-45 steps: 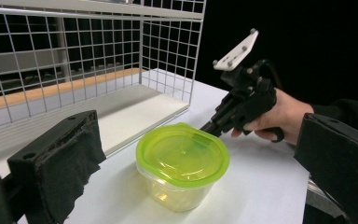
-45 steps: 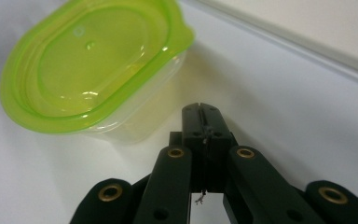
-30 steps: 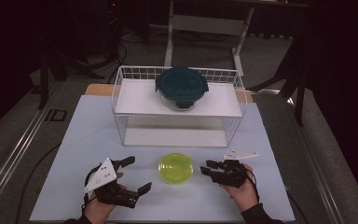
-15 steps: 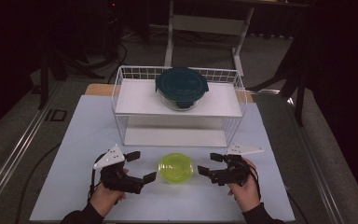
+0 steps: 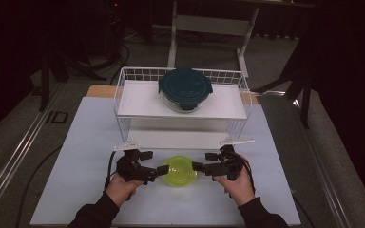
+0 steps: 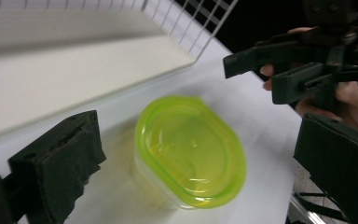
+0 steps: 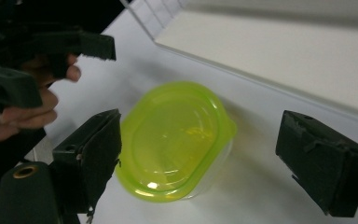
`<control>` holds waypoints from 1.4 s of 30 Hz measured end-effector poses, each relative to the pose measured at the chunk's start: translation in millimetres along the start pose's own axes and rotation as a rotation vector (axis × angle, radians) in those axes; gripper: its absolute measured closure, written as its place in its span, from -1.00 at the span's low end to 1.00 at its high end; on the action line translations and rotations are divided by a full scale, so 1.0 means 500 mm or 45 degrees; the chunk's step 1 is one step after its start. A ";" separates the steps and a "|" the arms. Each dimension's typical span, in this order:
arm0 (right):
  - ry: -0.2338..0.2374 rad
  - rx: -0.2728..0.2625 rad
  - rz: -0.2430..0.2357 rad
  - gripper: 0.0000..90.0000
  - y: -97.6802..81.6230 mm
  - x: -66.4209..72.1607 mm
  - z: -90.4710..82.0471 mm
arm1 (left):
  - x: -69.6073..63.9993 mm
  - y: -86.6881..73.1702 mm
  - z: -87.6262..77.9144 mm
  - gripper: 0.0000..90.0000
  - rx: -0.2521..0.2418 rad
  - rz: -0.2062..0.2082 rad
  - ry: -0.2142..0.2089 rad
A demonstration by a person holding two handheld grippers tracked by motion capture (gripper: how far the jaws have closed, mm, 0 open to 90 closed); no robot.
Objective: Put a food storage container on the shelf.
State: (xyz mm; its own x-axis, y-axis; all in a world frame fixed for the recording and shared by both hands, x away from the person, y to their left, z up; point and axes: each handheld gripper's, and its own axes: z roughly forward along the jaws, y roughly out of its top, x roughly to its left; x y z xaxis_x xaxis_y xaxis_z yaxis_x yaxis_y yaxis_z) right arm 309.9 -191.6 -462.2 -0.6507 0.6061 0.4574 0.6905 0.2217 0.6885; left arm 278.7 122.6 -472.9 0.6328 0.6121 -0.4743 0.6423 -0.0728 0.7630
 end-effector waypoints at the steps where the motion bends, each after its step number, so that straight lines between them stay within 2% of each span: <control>1: 0.000 0.011 0.019 -0.69 -0.001 -0.003 0.004 | 0.005 0.000 0.005 -0.83 0.015 -0.042 0.004; 2: -0.005 0.013 0.039 -0.67 -0.003 -0.006 0.008 | 0.011 -0.002 0.010 -0.83 0.026 -0.093 0.001; 4: 0.009 0.033 0.095 -0.60 -0.007 -0.013 0.015 | 0.021 -0.005 0.016 -0.77 0.053 -0.172 0.028; 8: 0.056 0.067 0.224 -0.32 -0.015 -0.028 0.024 | 0.039 -0.018 0.026 -0.62 0.138 -0.326 -0.023; 10: 0.072 0.099 0.278 -0.23 -0.020 -0.034 0.028 | 0.042 -0.027 0.031 -0.57 0.162 -0.368 -0.001; 12: 0.081 0.131 0.311 -0.03 -0.024 -0.038 0.034 | 0.045 -0.033 0.034 -0.49 0.182 -0.422 -0.010; 13: 0.077 0.143 0.324 0.01 -0.026 -0.039 0.037 | 0.045 -0.035 0.035 -0.42 0.193 -0.423 -0.003; 15: 0.091 0.178 0.350 0.12 -0.031 -0.039 0.044 | 0.044 -0.038 0.039 -0.26 0.227 -0.430 -0.023; 16: 0.079 0.190 0.366 0.17 -0.033 -0.038 0.047 | 0.044 -0.039 0.041 -0.14 0.233 -0.437 -0.026; 19: 0.079 0.216 0.395 0.31 -0.037 -0.038 0.055 | 0.050 -0.043 0.045 0.13 0.235 -0.490 -0.065; 21: 0.088 0.228 0.408 0.47 -0.039 -0.038 0.058 | 0.049 -0.044 0.047 0.24 0.253 -0.457 -0.060; 23: 0.093 0.224 0.412 0.59 -0.041 -0.037 0.057 | 0.047 -0.048 0.049 0.43 0.266 -0.452 -0.071; 25: 0.123 0.230 0.428 0.64 -0.042 -0.038 0.057 | 0.045 -0.049 0.049 0.57 0.267 -0.445 -0.089; 27: 0.127 0.234 0.433 0.64 -0.042 -0.038 0.057 | 0.044 -0.048 0.049 0.58 0.265 -0.444 -0.080; 29: 0.124 0.240 0.440 0.65 -0.042 -0.037 0.057 | 0.047 -0.048 0.048 0.63 0.260 -0.480 -0.089; 33: 0.127 0.231 0.460 0.74 -0.042 -0.033 0.050 | 0.039 -0.043 0.043 0.71 0.274 -0.474 -0.065; 35: 0.120 0.218 0.453 0.80 -0.038 -0.027 0.045 | 0.035 -0.039 0.041 0.77 0.284 -0.475 -0.032; 36: 0.109 0.219 0.427 0.80 -0.035 -0.023 0.043 | 0.036 -0.038 0.040 0.81 0.280 -0.485 -0.023; 38: 0.077 0.223 0.401 0.81 -0.031 -0.013 0.042 | 0.031 -0.036 0.041 0.81 0.288 -0.462 -0.001; 40: 0.070 0.220 0.386 0.81 -0.029 -0.010 0.041 | 0.030 -0.035 0.037 0.81 0.281 -0.474 -0.013; 42: 0.073 0.214 0.380 0.81 -0.026 -0.006 0.036 | 0.025 -0.031 0.032 0.81 0.276 -0.456 -0.019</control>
State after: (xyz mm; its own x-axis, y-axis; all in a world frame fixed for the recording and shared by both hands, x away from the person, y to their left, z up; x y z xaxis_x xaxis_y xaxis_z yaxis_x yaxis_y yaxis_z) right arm 308.4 -182.7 -482.7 -0.4256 0.6203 0.6589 0.8923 0.1666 0.4196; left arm 283.7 118.8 -497.6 0.3579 0.6172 -0.7007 0.8981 -0.0221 0.4392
